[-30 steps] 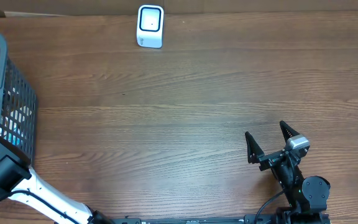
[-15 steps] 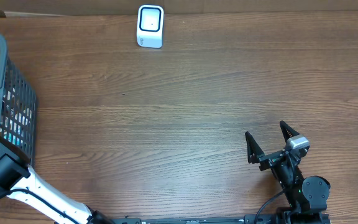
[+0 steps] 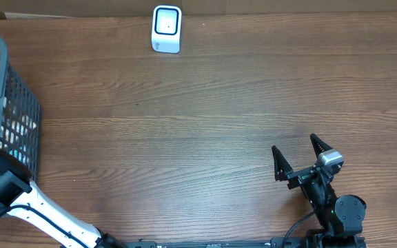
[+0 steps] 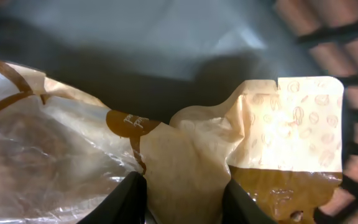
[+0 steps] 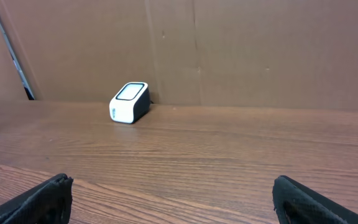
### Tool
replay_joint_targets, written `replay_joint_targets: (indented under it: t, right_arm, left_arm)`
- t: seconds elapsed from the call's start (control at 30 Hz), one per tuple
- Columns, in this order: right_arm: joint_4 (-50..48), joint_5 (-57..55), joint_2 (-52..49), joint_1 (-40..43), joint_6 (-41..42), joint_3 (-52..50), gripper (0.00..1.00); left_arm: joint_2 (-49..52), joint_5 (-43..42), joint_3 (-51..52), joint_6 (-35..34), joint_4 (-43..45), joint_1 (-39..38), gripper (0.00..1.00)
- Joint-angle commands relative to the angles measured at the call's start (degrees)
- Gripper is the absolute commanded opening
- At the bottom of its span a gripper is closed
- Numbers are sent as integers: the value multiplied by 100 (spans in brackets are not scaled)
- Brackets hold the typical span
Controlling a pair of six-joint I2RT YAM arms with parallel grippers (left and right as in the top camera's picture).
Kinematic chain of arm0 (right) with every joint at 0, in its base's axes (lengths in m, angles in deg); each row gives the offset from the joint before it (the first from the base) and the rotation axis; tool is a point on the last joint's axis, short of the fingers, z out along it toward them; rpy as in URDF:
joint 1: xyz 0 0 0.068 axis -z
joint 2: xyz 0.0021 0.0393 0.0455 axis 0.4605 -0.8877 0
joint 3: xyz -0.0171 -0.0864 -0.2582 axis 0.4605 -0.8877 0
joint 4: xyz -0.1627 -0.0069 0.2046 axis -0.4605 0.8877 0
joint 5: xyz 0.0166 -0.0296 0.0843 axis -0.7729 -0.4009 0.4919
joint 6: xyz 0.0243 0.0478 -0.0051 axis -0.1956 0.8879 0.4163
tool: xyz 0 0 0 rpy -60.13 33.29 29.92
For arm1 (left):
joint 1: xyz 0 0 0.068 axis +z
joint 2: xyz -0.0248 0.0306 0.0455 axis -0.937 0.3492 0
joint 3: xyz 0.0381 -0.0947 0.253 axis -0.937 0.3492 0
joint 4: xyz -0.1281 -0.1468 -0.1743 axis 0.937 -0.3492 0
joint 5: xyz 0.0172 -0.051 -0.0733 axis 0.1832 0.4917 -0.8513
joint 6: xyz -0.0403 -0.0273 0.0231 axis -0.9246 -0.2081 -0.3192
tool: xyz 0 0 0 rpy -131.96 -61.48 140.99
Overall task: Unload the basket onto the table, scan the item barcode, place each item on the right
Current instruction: 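Reach the left gripper into the basket and grasp the clear snack bag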
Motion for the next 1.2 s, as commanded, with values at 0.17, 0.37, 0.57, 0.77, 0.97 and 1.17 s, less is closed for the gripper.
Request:
replay_joint_targets:
  t: [0.17,0.37,0.57,0.77,0.97,1.17]
  right_arm:
    - [-33,7,42,11,26,-61,100]
    - [-35,9,42,11,26,-61,100]
    - [-35,9,42,11,24,-61,100]
    - [-35,9,42,11,26,-61,100]
    - [-33,9,42,11,26,-61,100]
    - [-33,9,42,11,26,-61,100]
  left_arm:
    - [-614,-208,-1923,-846,-673,-35,4]
    - [-1945,-656,-2240,-1139,-625,-129,4]
    - [-2684,-398,-2238,-1307,-649,-188,6]
    - [-2490,184,-1506,-1749,-1237,140,50]
    - [-2487,824,734,-1506,-647,426,63]
    - [-2487,955,2844,-68,1021,535,73]
